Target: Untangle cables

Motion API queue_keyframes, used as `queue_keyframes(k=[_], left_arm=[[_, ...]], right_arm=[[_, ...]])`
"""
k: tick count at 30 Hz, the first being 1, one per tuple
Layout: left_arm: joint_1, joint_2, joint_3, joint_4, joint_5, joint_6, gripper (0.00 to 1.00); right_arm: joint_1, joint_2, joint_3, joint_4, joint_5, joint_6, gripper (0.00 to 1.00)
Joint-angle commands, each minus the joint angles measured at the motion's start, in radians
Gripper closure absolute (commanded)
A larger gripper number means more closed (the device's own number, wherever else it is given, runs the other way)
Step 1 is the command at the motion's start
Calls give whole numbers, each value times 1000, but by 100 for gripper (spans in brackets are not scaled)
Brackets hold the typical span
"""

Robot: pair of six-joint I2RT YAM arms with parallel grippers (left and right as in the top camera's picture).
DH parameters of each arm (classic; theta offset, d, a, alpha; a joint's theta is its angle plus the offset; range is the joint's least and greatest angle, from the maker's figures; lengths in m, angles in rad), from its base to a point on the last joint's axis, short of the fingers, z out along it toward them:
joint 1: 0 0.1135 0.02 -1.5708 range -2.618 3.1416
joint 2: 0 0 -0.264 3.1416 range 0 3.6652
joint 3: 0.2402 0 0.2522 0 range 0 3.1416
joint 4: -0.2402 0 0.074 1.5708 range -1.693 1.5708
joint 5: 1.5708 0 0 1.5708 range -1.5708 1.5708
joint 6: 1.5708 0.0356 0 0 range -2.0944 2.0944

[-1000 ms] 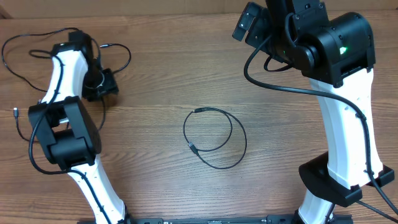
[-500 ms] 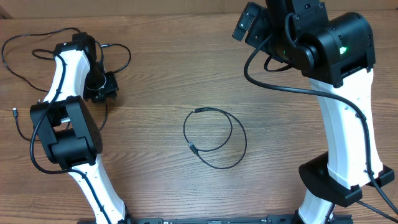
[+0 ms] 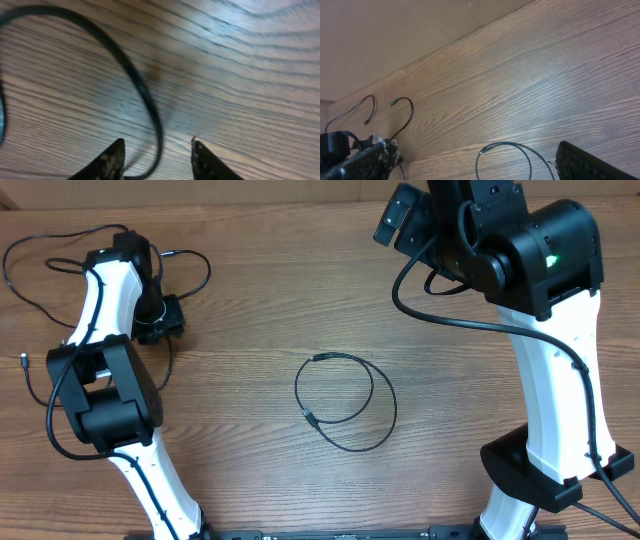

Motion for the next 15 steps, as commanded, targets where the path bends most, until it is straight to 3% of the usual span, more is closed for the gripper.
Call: queue_keyframes(k=[1,2,6,15], left_arm=[[20,9,8,10,-35,20,56],[23,9,8,12,-35,20,56],[27,24,8,23,-24,19,74],[24,52,8,25,98,19,77]], right_arm=[[-1,-3,-2,2,14,-5,0],[-1,-3,-2,2,14,-5,0],[-1,-3,-2,2,14,-5,0],[-1,-3,-2,2,14,-5,0]])
